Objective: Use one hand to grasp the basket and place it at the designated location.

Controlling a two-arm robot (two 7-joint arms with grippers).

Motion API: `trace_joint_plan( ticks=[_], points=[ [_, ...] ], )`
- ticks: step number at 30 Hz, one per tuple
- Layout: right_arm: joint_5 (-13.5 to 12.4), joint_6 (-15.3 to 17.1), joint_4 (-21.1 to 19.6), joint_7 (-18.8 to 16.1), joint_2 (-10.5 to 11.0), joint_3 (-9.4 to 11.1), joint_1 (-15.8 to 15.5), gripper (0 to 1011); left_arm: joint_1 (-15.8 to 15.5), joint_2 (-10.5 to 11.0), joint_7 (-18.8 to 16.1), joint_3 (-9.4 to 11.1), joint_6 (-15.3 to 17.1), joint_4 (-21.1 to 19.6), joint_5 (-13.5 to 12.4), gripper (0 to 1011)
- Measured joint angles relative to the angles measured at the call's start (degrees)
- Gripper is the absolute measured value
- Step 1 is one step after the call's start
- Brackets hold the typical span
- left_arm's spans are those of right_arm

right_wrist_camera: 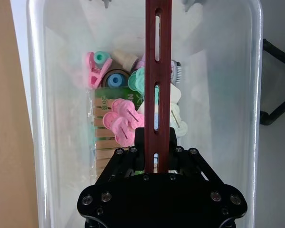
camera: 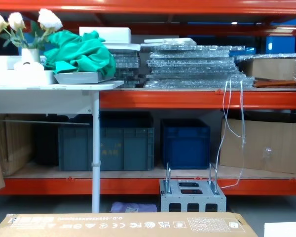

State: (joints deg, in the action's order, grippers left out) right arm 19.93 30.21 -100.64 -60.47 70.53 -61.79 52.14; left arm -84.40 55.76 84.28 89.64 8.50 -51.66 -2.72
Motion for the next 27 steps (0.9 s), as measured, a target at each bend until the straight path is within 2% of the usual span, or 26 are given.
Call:
trace_joint_plan(
  ticks=[10, 17, 22, 27],
  points=[
    [0.86, 0.29, 0.92, -0.22, -0.58, 0.53, -1.13, 240, 0.00, 0.00, 0.00, 0.00, 0.00, 0.02, 0.00, 0],
    [2.56, -0.36, 2.80, -2.27, -2.03, 0.21, -1.46, 237, 0.00, 0.01, 0.00, 0.00, 0.00, 0.04, -0.08, 0],
    [2.48, -0.85, 3.74, -2.82, -2.57, 0.58, -1.83, 239, 0.00, 0.00, 0.00, 0.00, 0.00, 0.00, 0.01, 0],
    [2.33, -1.27, 4.21, -3.37, -2.87, 1.13, -2.26, 394, 0.00, 0.00, 0.00, 0.00, 0.00, 0.00, -0.01, 0]
  ],
)
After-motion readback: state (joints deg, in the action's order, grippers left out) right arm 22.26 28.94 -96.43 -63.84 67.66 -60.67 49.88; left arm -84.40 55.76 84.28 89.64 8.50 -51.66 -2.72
